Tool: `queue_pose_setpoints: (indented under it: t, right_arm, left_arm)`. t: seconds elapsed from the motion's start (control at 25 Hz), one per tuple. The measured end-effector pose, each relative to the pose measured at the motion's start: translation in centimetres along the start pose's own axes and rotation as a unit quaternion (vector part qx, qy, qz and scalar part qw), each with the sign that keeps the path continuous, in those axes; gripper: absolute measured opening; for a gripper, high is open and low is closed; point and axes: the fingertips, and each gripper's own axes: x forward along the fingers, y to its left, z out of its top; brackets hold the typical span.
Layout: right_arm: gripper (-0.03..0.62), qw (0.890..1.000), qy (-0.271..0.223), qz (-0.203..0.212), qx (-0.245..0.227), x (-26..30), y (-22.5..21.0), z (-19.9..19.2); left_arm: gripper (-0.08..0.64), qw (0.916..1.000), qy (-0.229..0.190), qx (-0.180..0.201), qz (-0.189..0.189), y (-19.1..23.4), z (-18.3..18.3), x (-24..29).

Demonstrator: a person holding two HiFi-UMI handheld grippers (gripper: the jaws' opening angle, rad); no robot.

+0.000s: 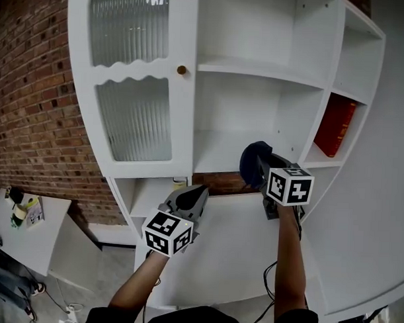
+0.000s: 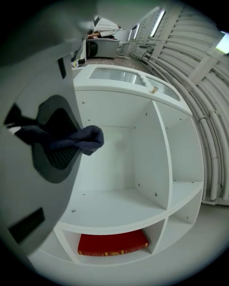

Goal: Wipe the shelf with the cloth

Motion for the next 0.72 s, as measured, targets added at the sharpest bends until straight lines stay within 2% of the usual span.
queue_pose_setpoints:
  t: [0.28, 0.72]
  right_arm:
    - [0.060, 0.999, -0.008, -0.004, -0.031, -2.0, 3.4, -0.5]
    - [0.060, 0.999, -0.009, 0.006, -0.038, -4.3, 9.0, -1.0]
  left_arm:
    - [0.014, 1.0000, -0.002, -0.002, -0.008, -0.1, 0.4, -2.3]
    - [0.014, 0.9999, -0.005, -0.003, -0.013, 0.0, 1.0, -6.4]
